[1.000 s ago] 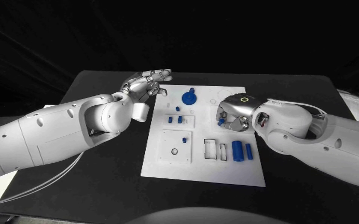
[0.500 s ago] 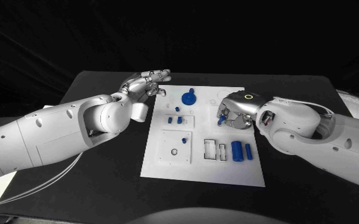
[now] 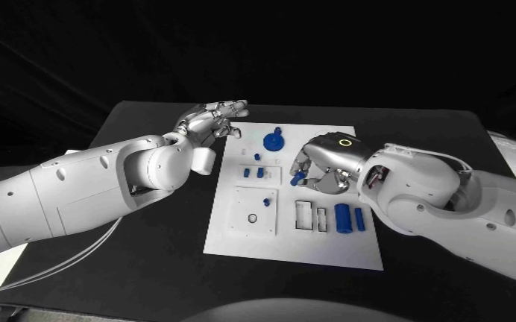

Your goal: Assemble the parts on the task board

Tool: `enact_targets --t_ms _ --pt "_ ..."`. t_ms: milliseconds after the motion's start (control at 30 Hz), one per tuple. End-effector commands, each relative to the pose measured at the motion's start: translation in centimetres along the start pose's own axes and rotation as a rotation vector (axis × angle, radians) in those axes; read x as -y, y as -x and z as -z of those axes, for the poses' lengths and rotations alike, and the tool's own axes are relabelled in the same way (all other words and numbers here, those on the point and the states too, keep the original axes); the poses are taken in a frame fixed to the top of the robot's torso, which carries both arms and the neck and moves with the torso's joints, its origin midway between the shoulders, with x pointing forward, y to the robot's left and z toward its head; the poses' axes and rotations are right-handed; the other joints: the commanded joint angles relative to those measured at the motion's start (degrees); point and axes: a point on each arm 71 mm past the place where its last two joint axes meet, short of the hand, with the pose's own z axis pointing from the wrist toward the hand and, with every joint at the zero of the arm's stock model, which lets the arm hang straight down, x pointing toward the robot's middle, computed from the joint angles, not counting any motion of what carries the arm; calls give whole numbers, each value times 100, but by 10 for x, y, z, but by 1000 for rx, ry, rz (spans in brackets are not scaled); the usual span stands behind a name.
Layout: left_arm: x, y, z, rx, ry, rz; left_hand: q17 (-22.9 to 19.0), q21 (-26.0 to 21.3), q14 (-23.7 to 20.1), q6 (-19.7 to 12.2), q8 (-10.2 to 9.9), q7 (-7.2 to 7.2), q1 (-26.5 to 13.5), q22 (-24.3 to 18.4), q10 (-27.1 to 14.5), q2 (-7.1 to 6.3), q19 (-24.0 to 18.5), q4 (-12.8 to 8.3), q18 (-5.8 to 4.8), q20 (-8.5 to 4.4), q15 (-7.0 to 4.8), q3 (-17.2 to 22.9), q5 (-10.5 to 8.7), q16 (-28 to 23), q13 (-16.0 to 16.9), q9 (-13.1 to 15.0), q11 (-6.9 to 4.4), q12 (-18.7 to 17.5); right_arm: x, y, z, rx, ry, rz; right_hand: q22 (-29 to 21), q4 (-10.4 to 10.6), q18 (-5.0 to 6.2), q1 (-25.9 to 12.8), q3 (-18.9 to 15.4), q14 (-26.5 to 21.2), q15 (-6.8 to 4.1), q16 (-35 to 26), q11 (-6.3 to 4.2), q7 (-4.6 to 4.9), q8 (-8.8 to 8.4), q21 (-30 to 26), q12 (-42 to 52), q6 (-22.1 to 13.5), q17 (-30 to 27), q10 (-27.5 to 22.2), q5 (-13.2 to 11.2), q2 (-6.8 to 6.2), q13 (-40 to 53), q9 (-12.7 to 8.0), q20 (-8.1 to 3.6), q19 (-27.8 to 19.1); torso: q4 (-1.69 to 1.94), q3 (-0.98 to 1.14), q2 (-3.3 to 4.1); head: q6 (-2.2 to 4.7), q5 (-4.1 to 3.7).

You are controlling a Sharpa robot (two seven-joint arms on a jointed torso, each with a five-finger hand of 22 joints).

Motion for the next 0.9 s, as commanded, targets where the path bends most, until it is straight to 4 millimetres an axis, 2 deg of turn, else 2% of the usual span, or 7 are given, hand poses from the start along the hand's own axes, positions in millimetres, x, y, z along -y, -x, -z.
enact_targets --t_ms 33,100,200,300,433,633,900 --pt "0 -3 -1 -21 -2 4 -10 -25 -51 -50 -3 -13 3 -9 -49 28 -46 -6 55 8 -6 -43 35 -30 9 -8 -7 41 -20 -7 -6 6 76 -27 -11 -6 4 15 38 284 -43 27 16 28 6 5 -40 9 1 26 27 9 -9 31 -46 5 3 6 2 -32 83" --pt "0 -3 -1 -23 1 4 -10 -25 -51 -50 -3 -13 3 -9 -49 28 -46 -6 55 8 -6 -43 35 -30 9 -8 -7 41 -29 -11 -9 5 102 -38 -16 -11 4 21 45 283 -42 27 17 31 4 2 -46 8 -1 27 27 9 -9 31 -46 4 2 8 2 -45 115" --pt "-1 -5 -2 -27 4 5 -21 -26 -56 -54 -4 -11 3 -10 -55 25 -46 -7 55 9 -5 -46 34 -33 9 -8 -5 44 -42 -18 -16 -3 143 -58 -17 -19 4 30 54 284 -41 29 19 34 2 1 -55 7 2 29 27 10 -10 33 -46 5 3 -1 4 -72 185" --pt "-2 -6 -3 -31 6 7 -21 -26 -56 -54 -4 -11 3 -10 -55 25 -46 -7 55 9 -5 -46 34 -33 9 -8 -5 44 -51 -27 -23 -22 169 -81 -13 -36 3 47 67 284 -40 32 20 39 1 3 -65 9 5 35 28 10 -9 35 -45 7 2 -5 4 -78 210" --pt "-2 -8 -4 -34 7 8 -24 -29 -60 -61 -4 -9 10 -12 -65 29 -48 -12 55 10 -4 -45 36 -33 10 -8 -3 51 -58 -40 -29 -49 177 -98 -19 -41 4 50 69 283 -39 30 21 41 0 0 -69 8 1 37 28 8 -8 35 -45 6 0 0 9 -87 248" --pt "-3 -10 -5 -40 7 10 -32 -33 -68 -67 0 -9 45 -15 -83 57 -49 -32 57 12 -3 -25 52 -31 13 -6 -4 71 -63 -57 -39 -92 177 -99 -25 -49 4 31 59 281 -30 23 36 60 -13 -4 -95 -9 -11 34 31 -24 -9 35 -41 5 -5 5 11 -99 270" --pt "-3 -11 -5 -42 8 10 -35 -35 -71 -72 2 -4 41 -16 -94 54 -50 -34 57 14 -1 -31 55 -29 15 -5 1 82 -60 -69 -45 -121 150 -96 -23 -51 3 32 62 282 -28 28 36 61 -15 -3 -98 -10 -5 35 33 -23 -8 35 -40 6 -7 8 9 -123 276"
